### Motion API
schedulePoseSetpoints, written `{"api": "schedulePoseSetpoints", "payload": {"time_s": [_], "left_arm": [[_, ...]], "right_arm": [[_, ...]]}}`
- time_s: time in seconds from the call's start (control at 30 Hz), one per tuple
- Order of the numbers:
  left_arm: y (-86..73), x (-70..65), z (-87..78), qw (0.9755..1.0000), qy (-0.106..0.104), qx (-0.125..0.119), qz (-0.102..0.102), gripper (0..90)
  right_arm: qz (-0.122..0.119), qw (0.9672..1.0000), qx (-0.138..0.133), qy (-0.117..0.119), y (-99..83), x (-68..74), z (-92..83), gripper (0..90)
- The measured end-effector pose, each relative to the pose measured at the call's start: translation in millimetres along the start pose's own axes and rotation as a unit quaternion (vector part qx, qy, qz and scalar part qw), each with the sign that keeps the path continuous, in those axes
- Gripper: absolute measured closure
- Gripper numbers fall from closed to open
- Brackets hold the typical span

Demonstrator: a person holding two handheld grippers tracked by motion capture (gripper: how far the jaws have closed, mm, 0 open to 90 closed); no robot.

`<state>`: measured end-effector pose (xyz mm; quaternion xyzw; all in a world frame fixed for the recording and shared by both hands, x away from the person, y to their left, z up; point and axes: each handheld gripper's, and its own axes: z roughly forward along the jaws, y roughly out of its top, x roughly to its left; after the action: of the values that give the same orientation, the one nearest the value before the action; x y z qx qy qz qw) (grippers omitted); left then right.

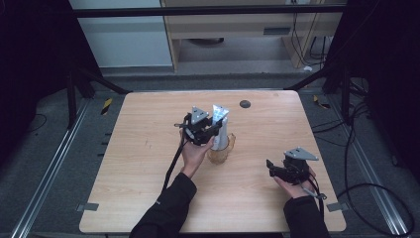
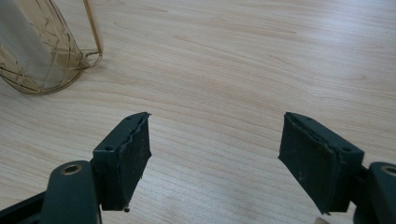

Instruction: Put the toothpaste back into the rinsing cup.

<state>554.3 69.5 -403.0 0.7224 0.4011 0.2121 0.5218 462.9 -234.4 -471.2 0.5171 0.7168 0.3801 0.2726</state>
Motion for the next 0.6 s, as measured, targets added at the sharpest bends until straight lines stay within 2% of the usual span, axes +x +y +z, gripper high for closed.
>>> {"api": "schedulePoseSetpoints", "payload": {"time_s": [0.37,0.6], "left_arm": [[-8.7,-2.3,-1.2,0.9999,-0.002,0.013,0.009,66.7],[-12.2,0.1,-4.3,0.9994,-0.007,0.031,0.013,66.0]], "right_arm": [[-0.002,1.0000,0.001,-0.001,-0.1,0.3,0.2,24.7],[-0.002,1.0000,0.002,-0.001,-0.2,0.9,0.2,24.7]]}}
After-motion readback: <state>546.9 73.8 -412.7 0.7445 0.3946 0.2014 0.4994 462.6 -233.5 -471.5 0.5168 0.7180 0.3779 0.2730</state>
